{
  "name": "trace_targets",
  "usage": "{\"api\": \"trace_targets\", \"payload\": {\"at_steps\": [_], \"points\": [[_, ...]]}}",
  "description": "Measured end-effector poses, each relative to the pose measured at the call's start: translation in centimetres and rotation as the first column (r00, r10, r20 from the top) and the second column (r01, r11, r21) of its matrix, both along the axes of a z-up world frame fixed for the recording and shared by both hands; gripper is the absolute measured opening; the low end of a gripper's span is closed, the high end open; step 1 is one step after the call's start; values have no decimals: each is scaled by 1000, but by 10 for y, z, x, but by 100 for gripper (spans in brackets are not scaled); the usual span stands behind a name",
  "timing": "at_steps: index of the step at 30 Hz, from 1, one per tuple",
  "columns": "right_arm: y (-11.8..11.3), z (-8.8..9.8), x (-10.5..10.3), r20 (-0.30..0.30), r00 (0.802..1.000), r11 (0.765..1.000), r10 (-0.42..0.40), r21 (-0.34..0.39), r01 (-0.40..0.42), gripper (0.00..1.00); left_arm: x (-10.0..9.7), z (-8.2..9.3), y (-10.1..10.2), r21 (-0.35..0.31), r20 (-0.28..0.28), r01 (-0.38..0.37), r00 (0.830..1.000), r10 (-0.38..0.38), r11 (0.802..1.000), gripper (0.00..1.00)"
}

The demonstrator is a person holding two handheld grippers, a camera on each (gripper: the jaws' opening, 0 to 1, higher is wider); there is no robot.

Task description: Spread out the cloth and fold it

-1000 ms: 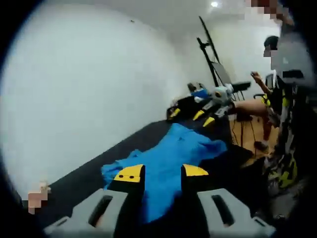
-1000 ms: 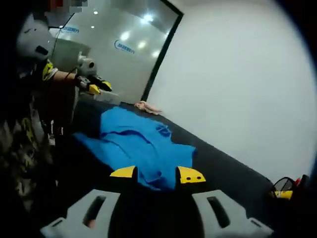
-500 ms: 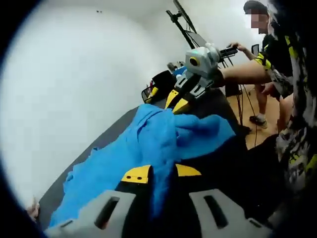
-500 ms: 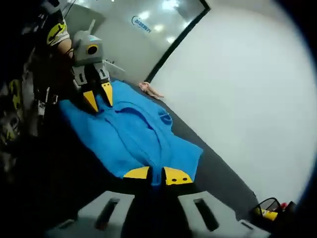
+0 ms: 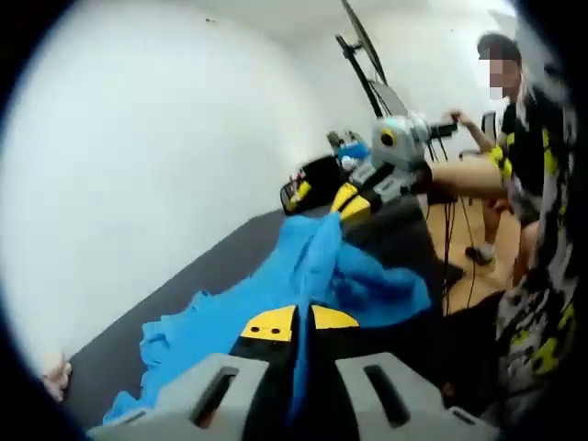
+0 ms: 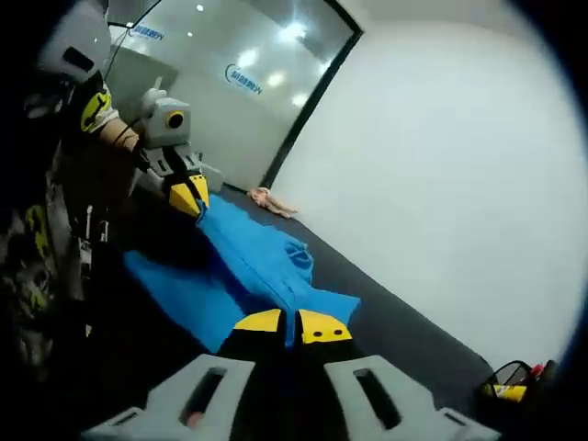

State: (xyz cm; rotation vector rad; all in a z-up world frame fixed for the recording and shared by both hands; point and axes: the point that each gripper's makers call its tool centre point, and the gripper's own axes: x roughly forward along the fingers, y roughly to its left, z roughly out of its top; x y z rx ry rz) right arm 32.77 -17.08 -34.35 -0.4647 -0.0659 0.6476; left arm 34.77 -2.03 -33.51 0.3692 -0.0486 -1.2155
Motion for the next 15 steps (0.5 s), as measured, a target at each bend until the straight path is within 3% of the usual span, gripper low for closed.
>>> {"api": "trace_targets", "payload": {"at_steps": [4,5,7,9,11,12,14,15], "points": [[19,31,-23,14,996,992,91,88,-92,3,-9,29,20,-90,-109,15,994,-24,996,2],[22,34,-28,9,994,990,106,96,-106,3,-19,30,25,-102,-180,59,981,-77,993,2],[33,37,-41,-12,987,982,161,102,-159,3,-33,30,36,-138,-263,104,955,-137,985,2],[49,24,-63,-72,972,972,223,92,-216,3,-43,12,51,-106,-301,110,944,-137,988,2],[61,6,-79,-127,959,965,254,101,-243,3,-55,-7,63,-21,-258,114,959,-115,993,2],[67,-4,-85,-157,953,964,261,91,-249,3,-63,-13,66,-4,-264,128,957,-124,992,2],[82,-33,-96,-201,942,963,268,18,-270,3,-66,-26,74,43,-258,105,962,-90,994,2],[83,-44,-95,-204,949,967,239,-34,-251,3,-70,-31,76,50,-251,103,964,-88,993,2]]}}
